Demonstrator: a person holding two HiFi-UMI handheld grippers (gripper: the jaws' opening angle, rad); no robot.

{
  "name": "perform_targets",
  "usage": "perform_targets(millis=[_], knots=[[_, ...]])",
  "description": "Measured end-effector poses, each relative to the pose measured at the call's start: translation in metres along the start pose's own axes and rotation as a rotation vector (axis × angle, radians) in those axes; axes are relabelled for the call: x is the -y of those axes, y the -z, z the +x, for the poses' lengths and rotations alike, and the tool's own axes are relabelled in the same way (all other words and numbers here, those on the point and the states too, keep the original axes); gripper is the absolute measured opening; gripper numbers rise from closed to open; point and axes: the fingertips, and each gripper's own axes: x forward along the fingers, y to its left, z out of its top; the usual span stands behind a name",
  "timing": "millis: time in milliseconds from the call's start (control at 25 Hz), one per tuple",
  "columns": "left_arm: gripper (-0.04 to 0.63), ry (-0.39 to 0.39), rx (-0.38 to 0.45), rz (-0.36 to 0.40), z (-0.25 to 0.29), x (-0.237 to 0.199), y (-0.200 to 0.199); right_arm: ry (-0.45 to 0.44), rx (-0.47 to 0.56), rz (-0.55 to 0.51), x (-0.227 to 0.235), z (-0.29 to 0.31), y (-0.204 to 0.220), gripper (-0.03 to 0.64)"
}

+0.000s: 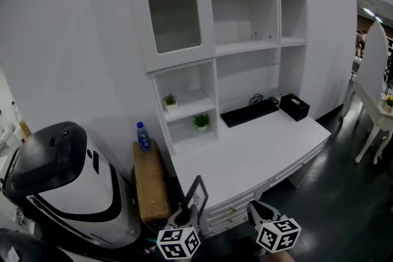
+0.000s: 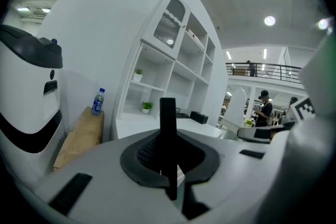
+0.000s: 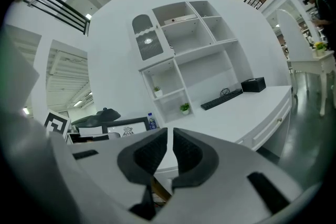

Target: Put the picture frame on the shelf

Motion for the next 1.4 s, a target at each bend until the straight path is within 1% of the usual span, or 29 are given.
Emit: perform_targets(millis=[320,720,800,960,1200,1400], knots=[[0.028,-0.047,-0.005,-0.014,0.047,-0.014,-0.015,-0.054,-0.007,-0.011,0.025,0.055,-0.029,0.018],[0.028,-0.135,0.027,-0.053,0.12,-0.023,-0.044,-0.14,-0.051,-0.04,0.067,0.13,-0.067,0.018],[0.028,-0.146,0.04,-0.074,0.133,-0.023,-0.053,-0.165,-0.06,-0.049,0.073,0.143,-0.075,0.018],[0.028,-0.149,0.072,-0.142,0.156,-0.019,-0.07,-0.211,-0.085,-0.052,0.085,0.166,-0.084,0.018],[0.028,-0.171,0.118,-0.207,0.184,-0.018,-0.091,-0.271,-0.111,-0.066,0.099,0.193,-0.097,0.018],[0.028,-0.165,0.171,-0.258,0.204,-0.02,-0.114,-0.309,-0.124,-0.083,0.106,0.209,-0.104,0.018]])
